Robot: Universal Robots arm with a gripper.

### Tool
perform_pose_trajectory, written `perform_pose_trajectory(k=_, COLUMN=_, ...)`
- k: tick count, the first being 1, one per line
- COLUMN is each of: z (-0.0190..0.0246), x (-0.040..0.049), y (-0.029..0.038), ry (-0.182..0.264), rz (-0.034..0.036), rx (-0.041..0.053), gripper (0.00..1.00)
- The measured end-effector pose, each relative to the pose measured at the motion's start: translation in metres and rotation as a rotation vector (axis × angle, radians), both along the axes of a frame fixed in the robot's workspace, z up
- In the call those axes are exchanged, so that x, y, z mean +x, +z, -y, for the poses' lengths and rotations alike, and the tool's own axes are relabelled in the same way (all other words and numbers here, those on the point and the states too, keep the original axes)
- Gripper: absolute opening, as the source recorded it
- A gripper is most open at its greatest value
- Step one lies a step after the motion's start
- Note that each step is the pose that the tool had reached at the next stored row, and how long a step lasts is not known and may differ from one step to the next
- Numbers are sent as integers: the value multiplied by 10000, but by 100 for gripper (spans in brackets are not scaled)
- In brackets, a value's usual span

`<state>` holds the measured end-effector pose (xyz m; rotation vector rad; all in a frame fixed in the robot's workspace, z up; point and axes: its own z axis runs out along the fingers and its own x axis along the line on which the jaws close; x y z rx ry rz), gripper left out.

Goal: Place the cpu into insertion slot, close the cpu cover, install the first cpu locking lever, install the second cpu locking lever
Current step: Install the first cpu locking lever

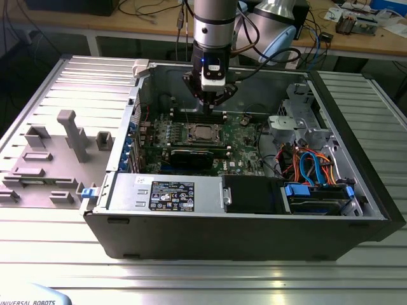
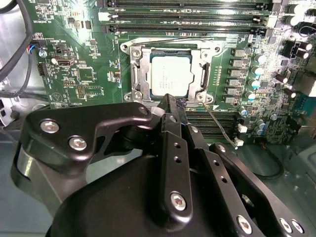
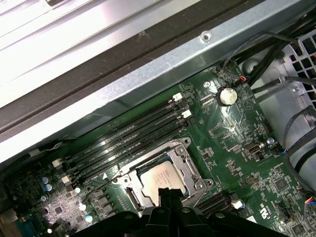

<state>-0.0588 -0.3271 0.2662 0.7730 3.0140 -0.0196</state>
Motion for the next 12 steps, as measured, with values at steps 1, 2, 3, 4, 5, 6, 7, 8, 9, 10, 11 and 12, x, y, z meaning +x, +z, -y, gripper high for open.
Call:
perform_pose_trajectory(k=1, z=0, x=0, y=0, ry=0, rz=1, rx=0, gripper=11)
perform_pose_trajectory(k=2, z=0, x=0, y=0, ry=1, rz=0, rx=0, gripper=11)
perform_pose_trajectory(k=3, z=0, x=0, y=0, ry=2, rz=0, rx=0, gripper=11)
perform_pose_trajectory(k=4, z=0, x=0, y=0, ry=2, rz=0, rx=0, gripper=11)
perform_pose_trajectory(k=5, z=0, x=0, y=0, ry=14, rz=0, rx=-1, gripper=11)
perform_pose_trajectory(k=6, z=0, x=0, y=0, ry=25, rz=0, rx=-1, gripper=11)
perform_pose_trajectory(k=7, z=0, x=0, y=0, ry=25, rz=0, rx=-1, gripper=11)
perform_pose_trajectory(k=8, z=0, x=0, y=0, ry=26, rz=0, rx=0, gripper=11)
perform_pose_trajectory(k=9, z=0, x=0, y=0, ry=27, rz=0, rx=0, gripper=11)
perform_pose_trajectory(k=10, z=0, x=0, y=0, ry=27, rz=0, rx=0, gripper=11)
perform_pose_trajectory(k=11, z=0, x=0, y=0, ry=28, rz=0, rx=0, gripper=11)
perform_pose_trajectory(k=12, z=0, x=0, y=0, ry=29, rz=0, rx=0, gripper=11)
